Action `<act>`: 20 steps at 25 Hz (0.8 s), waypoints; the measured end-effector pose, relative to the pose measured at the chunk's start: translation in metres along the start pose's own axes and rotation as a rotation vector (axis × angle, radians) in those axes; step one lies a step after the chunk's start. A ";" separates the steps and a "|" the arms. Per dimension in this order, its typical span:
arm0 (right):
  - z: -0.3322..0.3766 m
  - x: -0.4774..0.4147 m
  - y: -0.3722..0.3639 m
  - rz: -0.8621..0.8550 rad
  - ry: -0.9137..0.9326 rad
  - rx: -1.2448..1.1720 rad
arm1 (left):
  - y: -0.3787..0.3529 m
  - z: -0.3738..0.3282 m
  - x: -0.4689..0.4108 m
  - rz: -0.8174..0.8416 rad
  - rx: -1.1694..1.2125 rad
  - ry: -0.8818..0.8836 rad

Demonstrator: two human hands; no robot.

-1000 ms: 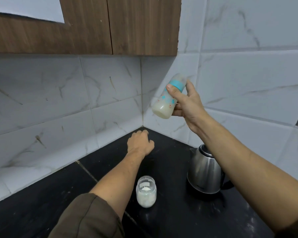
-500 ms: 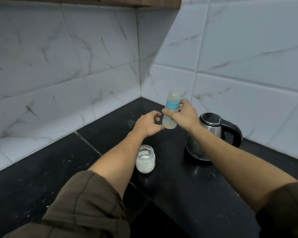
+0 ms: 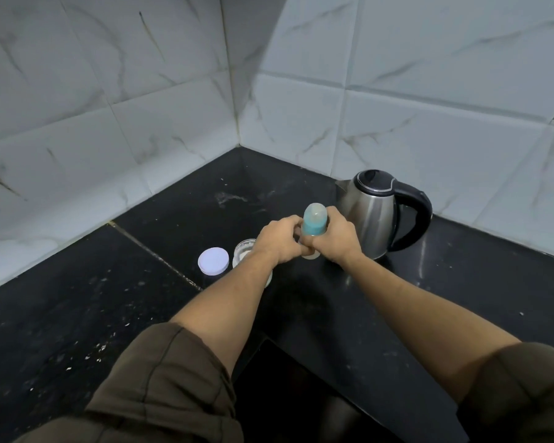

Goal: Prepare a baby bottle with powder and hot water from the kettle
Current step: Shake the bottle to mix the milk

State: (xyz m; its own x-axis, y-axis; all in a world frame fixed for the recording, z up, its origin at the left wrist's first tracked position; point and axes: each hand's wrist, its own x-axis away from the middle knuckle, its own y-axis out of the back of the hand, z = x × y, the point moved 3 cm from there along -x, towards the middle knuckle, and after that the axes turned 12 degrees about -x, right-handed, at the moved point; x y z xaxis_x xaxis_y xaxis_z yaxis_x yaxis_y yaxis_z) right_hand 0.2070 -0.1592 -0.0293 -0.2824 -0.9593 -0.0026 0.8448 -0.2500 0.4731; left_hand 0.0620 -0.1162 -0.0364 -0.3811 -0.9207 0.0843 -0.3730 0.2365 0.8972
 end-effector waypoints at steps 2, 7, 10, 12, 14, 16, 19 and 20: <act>-0.013 0.004 -0.002 0.013 -0.018 0.041 | -0.011 -0.001 0.001 0.039 -0.056 -0.006; -0.037 0.013 -0.008 0.030 -0.085 0.046 | -0.029 -0.001 0.004 0.082 -0.173 -0.012; -0.042 0.015 -0.010 0.046 -0.101 0.043 | -0.030 -0.003 0.003 0.099 -0.258 -0.020; -0.047 0.016 -0.012 0.051 -0.113 0.041 | -0.031 -0.004 0.002 0.114 -0.311 -0.032; -0.052 0.018 -0.014 0.054 -0.126 0.053 | -0.033 -0.005 0.000 0.132 -0.348 -0.038; -0.054 0.017 -0.016 0.054 -0.127 0.056 | -0.033 -0.004 -0.002 0.152 -0.349 -0.032; -0.056 0.012 -0.015 0.080 -0.152 0.059 | -0.030 -0.001 -0.006 0.175 -0.336 -0.014; -0.055 0.010 -0.014 0.101 -0.171 0.067 | -0.027 0.000 -0.007 0.177 -0.334 -0.010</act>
State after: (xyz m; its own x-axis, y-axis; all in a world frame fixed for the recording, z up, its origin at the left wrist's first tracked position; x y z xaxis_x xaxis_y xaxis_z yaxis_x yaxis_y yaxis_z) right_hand 0.2174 -0.1729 -0.0846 -0.2754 -0.9415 0.1944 0.8422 -0.1387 0.5211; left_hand 0.0754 -0.1161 -0.0613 -0.4237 -0.8713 0.2475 -0.0049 0.2754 0.9613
